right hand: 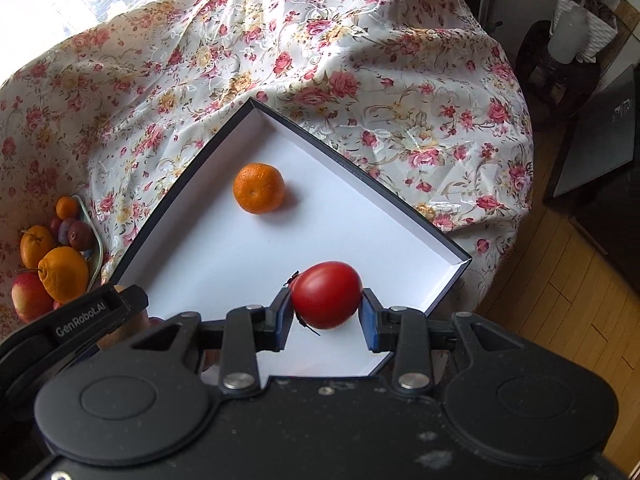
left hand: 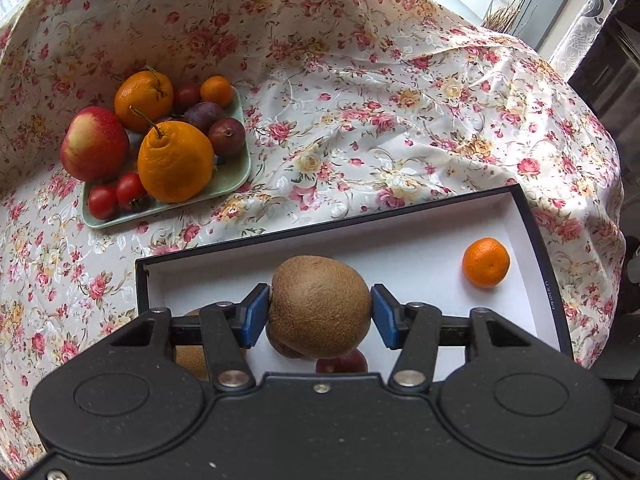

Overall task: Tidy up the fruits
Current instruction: 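Open the right tool dropping the tomato while the left tool releases the kiwi into the box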

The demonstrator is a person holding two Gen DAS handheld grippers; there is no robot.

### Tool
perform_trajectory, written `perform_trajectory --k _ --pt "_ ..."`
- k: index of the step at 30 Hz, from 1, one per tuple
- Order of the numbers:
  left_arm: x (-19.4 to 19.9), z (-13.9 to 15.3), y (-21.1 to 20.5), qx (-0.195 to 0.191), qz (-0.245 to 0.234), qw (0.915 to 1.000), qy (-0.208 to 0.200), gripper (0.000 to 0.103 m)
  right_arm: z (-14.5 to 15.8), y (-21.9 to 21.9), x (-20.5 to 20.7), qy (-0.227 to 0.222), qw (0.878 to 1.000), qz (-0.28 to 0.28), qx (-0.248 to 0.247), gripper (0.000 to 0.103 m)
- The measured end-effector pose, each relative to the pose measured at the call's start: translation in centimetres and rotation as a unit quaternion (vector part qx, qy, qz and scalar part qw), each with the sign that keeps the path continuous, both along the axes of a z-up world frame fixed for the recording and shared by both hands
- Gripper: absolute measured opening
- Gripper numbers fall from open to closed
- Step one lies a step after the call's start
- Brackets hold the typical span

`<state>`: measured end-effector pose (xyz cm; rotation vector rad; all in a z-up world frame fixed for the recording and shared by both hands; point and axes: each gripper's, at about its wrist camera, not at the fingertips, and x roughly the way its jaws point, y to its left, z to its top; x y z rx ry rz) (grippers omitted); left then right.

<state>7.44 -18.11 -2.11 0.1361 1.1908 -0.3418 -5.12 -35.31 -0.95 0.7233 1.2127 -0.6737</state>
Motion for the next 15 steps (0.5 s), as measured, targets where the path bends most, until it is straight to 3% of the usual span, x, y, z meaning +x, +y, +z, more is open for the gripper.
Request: perform_trajectory --k 15 --pt "-0.5 -0.5 -1.4 0.005 -0.02 0.9998 -0.002 0.059 0.0 -0.7 -0.2 0.014 1.0 0.023 -0.01 0.038"
